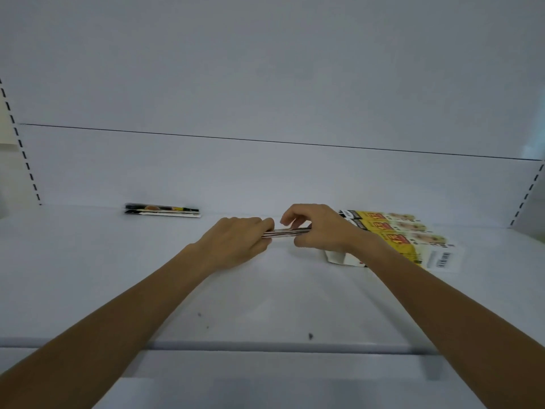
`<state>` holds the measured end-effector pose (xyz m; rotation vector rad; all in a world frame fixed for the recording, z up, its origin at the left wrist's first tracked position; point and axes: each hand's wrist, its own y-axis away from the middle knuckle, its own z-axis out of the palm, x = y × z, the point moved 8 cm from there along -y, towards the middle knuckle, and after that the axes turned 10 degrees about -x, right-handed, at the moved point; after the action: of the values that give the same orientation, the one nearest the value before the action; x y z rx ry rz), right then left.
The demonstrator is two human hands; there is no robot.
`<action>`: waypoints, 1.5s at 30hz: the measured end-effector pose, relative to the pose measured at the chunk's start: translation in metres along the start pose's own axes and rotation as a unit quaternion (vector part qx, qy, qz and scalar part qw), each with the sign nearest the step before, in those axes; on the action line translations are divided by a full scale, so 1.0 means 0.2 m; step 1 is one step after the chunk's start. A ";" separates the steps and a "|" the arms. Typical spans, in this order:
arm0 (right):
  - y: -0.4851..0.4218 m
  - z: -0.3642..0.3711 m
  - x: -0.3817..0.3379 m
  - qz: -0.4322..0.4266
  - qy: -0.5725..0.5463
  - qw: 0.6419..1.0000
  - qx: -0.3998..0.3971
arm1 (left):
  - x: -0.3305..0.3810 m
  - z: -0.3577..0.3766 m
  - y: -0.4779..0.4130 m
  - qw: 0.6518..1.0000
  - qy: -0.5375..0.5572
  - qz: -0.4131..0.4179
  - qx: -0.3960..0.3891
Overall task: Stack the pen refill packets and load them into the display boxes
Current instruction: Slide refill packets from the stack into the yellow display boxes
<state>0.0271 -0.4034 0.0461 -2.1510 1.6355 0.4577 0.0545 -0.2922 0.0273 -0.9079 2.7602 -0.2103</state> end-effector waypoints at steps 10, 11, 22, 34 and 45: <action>0.37 -0.30 0.32 0.009 -0.015 0.989 0.144 | 0.28 0.01 -0.08 0.998 0.050 -0.027 0.014; 0.44 -0.34 0.40 0.031 0.027 0.985 0.166 | 0.28 0.02 -0.08 0.998 0.046 -0.033 0.016; 0.90 -0.50 0.99 0.170 -0.026 0.938 0.301 | 0.34 -0.02 -0.14 0.995 0.022 -0.084 0.042; 0.84 -0.45 0.99 0.167 -0.037 0.952 0.254 | 0.57 0.07 -0.34 0.954 0.286 -0.029 -0.089; 0.88 -0.47 0.97 0.286 0.116 0.914 0.261 | 0.33 0.01 -0.12 0.962 0.106 -0.247 0.040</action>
<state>-0.0911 -0.6537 0.0142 -1.3560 2.2139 -0.0950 0.0173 -0.3517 0.0183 -1.6230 2.6281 -0.5246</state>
